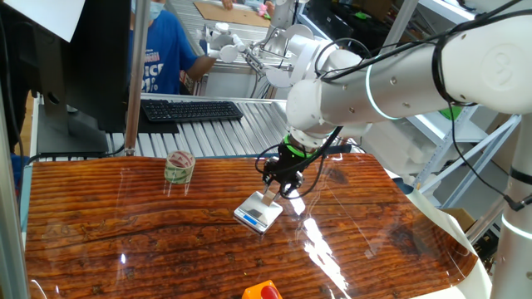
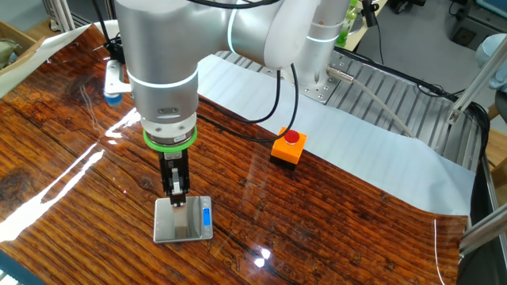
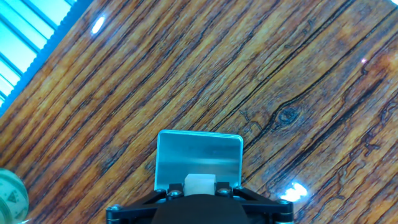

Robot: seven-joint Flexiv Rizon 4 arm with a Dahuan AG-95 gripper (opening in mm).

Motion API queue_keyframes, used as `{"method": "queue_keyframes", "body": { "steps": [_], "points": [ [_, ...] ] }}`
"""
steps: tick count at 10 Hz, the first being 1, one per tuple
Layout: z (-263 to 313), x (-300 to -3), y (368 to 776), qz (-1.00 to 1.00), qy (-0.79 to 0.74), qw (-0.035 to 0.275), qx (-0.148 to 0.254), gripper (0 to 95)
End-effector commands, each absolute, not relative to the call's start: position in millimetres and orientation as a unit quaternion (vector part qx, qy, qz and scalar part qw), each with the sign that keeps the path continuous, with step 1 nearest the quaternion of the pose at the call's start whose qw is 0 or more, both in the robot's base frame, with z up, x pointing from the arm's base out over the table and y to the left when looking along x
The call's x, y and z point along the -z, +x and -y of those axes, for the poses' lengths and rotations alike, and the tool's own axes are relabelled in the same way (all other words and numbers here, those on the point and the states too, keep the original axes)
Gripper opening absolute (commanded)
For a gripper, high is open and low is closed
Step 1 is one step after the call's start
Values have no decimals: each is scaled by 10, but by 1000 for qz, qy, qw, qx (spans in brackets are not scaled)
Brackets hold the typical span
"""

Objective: Place the block on the scale

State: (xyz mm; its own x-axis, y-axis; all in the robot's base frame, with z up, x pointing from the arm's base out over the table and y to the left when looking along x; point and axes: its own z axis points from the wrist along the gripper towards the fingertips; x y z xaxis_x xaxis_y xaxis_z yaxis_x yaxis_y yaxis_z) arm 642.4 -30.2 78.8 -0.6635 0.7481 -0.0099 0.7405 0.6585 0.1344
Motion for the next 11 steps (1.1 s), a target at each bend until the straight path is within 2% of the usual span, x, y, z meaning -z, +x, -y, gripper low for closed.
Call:
{"method": "queue_keyframes", "body": {
  "steps": [1,5,8,11],
  "points": [
    [303,-787,6426,-908,413,32,-60,0],
    [303,-787,6426,-901,428,38,-57,0],
    [303,-787,6426,-906,421,19,-40,0],
    [303,-787,6426,-923,382,8,-53,0]
  ]
}}
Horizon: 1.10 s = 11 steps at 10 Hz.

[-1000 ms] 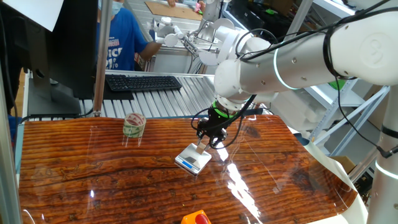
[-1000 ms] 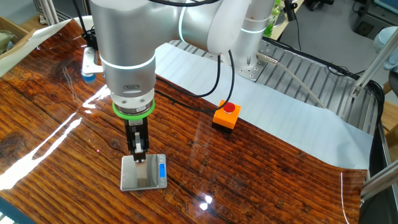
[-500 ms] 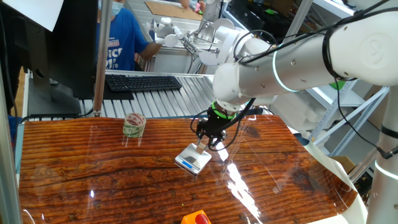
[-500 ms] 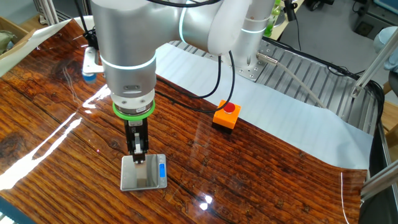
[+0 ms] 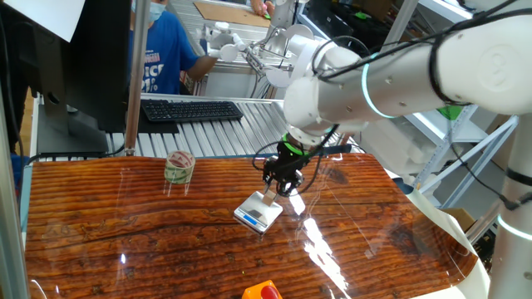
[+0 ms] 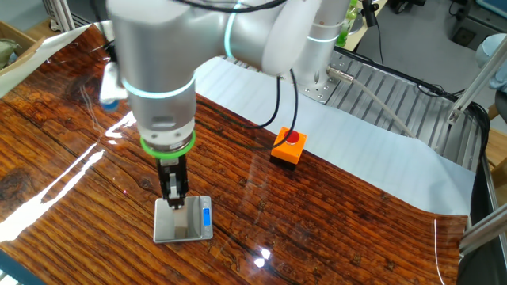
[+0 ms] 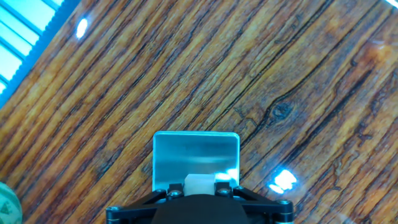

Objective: Place the block on the scale

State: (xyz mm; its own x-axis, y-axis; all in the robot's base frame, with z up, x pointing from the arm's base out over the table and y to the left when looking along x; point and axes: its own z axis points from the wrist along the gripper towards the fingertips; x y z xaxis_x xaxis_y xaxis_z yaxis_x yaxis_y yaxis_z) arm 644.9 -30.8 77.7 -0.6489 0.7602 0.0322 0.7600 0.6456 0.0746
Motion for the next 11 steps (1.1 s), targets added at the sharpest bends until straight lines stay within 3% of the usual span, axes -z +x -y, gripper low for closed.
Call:
{"method": "queue_keyframes", "body": {
  "steps": [1,11],
  "points": [
    [303,-787,6426,-923,382,7,-54,0],
    [204,-840,6655,-874,483,24,-45,0]
  ]
}}
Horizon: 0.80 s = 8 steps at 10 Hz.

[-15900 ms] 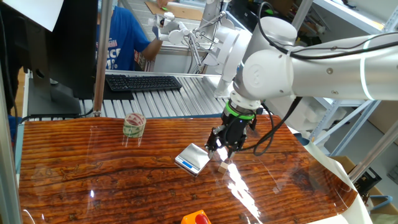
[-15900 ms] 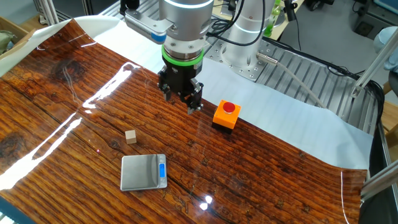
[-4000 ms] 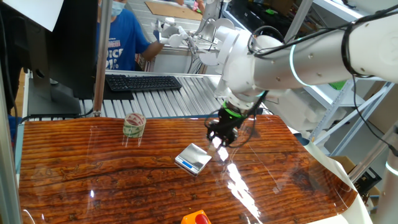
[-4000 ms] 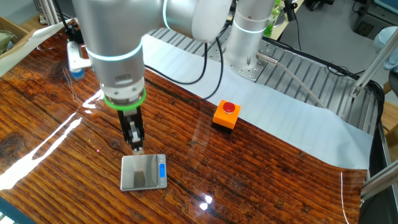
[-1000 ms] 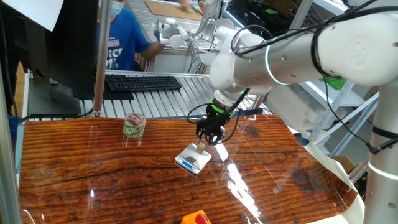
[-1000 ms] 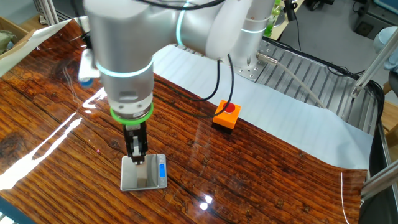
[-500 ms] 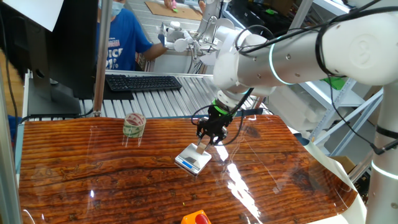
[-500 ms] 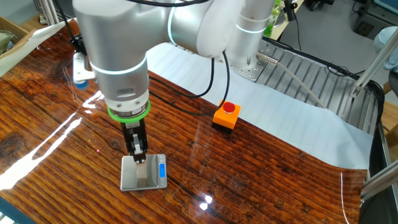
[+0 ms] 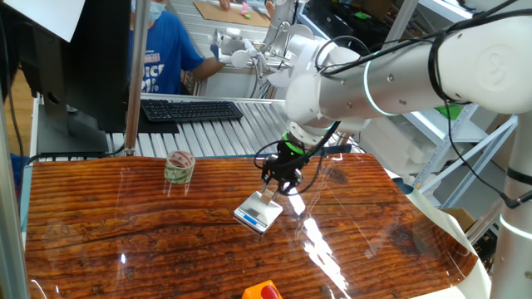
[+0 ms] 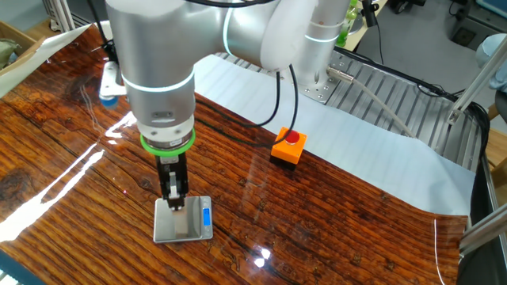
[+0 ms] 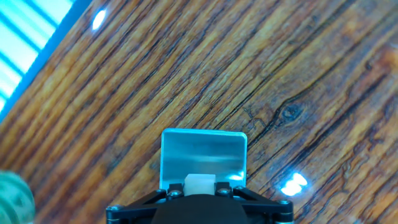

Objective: Place the block on the scale

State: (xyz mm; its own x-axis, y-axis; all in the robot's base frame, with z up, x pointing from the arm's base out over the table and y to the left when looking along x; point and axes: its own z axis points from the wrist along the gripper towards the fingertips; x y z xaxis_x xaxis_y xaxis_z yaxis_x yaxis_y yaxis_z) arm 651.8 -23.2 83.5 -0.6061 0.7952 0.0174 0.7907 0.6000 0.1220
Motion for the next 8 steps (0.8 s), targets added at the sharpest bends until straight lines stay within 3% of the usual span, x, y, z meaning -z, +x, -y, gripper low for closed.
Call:
{"method": "queue_keyframes", "body": {
  "steps": [1,4,8],
  "points": [
    [207,-797,6694,-867,496,31,-43,0],
    [193,-594,6709,-864,497,49,-56,0],
    [193,-428,6693,-870,487,47,-60,0]
  ]
}}
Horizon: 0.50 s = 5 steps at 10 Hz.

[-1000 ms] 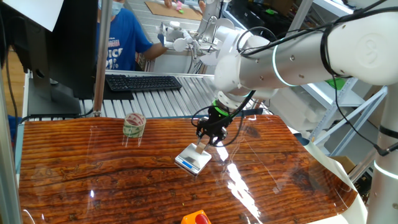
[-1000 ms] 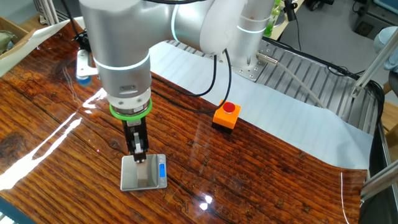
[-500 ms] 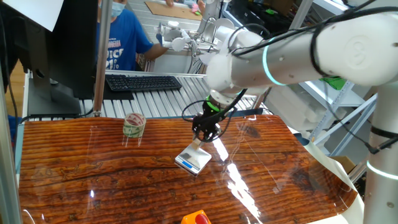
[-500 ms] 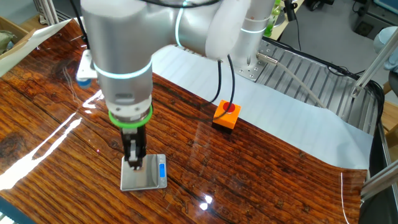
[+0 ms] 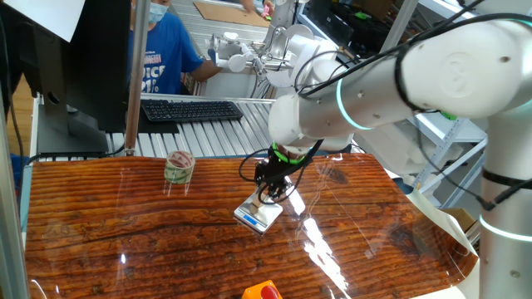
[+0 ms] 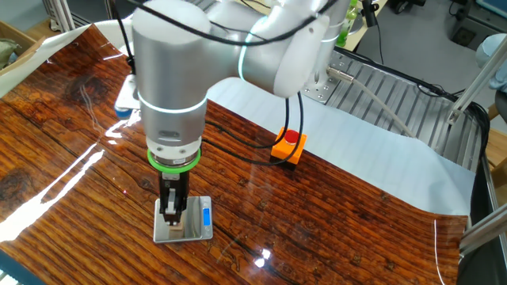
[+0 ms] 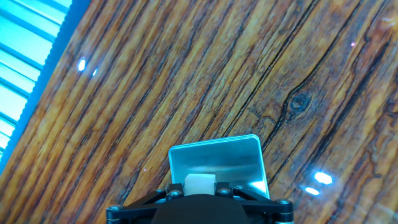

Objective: Place the block on the scale

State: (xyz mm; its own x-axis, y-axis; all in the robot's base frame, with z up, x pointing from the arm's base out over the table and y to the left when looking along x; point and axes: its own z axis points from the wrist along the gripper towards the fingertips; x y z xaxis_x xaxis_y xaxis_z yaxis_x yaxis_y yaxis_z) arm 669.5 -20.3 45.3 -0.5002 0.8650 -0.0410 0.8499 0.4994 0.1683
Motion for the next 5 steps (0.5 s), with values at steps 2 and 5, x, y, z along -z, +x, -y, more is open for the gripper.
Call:
{"method": "queue_keyframes", "body": {
  "steps": [2,5],
  "points": [
    [198,-465,6713,-870,488,45,-59,0],
    [207,-451,6725,-869,489,45,-57,0]
  ]
}}
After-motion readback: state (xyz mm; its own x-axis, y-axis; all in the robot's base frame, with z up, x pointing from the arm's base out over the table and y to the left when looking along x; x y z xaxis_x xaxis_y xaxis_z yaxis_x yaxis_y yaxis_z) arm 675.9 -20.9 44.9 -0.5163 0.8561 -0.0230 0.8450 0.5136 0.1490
